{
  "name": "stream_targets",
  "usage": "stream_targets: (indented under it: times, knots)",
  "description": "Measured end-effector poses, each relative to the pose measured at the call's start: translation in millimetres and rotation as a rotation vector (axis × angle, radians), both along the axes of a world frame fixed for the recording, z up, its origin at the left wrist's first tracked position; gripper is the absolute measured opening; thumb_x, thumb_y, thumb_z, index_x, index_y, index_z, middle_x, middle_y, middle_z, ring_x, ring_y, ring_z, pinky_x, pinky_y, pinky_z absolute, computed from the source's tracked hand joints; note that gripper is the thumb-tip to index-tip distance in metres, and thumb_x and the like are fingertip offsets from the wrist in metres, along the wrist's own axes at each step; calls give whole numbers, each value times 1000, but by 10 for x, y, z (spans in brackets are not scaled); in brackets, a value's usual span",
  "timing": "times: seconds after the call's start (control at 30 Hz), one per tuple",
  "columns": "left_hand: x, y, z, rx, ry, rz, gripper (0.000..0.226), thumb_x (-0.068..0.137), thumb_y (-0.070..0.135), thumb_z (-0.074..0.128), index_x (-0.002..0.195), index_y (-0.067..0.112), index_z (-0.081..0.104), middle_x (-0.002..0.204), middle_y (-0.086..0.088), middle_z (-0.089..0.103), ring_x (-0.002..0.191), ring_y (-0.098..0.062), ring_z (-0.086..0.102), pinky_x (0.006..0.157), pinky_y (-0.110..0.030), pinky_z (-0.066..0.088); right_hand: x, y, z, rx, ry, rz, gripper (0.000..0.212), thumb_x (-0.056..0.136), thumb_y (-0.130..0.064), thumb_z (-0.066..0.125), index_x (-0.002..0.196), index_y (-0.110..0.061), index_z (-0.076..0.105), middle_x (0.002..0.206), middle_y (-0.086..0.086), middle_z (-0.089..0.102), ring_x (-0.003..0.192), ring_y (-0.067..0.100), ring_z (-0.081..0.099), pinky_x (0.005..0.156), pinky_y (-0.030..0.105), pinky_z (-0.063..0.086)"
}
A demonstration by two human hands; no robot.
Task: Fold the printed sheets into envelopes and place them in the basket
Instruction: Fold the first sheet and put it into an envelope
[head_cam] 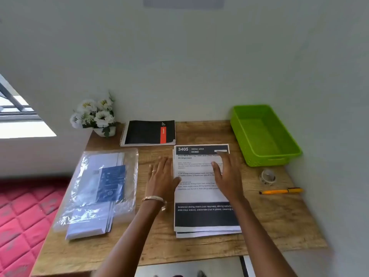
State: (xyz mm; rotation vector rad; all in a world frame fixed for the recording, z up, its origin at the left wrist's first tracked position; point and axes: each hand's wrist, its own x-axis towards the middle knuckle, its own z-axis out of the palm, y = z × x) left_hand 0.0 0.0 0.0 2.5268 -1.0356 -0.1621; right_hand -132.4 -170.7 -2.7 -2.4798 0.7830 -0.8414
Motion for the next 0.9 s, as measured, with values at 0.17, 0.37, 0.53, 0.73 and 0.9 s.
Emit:
stream_targets:
  times: [0.17,0.37,0.53,0.73,0.9]
  knots:
    - [-41,173,-208,7,100,15,69,88,39,55,145,20,22,155,0,16,143,-20,9,118,-43,9,-303,31,-276,-13,93,-52,34,89,-24,51,117,-8,58,112,12,60,104,30,53,84,44,47]
    - [-10,180,-334,-56,124,-8,57,89,45,51,141,41,27,155,6,17,144,-14,4,117,-41,2,-350,-34,-369,33,180,-18,30,86,-25,53,112,-12,61,111,8,60,105,28,51,83,45,43]
    - [-15,194,-379,-25,49,-21,49,87,52,49,135,46,38,155,7,16,144,-14,0,115,-35,-4,-132,-342,-216,181,109,-19,28,88,-20,53,109,-5,65,107,15,64,102,35,57,87,44,43]
    - [-17,194,-345,-13,71,-15,53,82,58,39,133,46,39,154,8,16,144,-13,0,114,-34,-6,325,-749,-25,464,44,-142,37,83,-8,69,117,-3,54,111,14,65,101,27,61,84,28,42]
    - [-11,196,-360,10,66,-14,54,82,62,38,134,46,38,155,8,15,144,-14,-2,113,-32,-9,489,-839,46,621,-87,-169,48,76,1,73,120,-4,54,89,4,61,86,18,57,82,36,50]
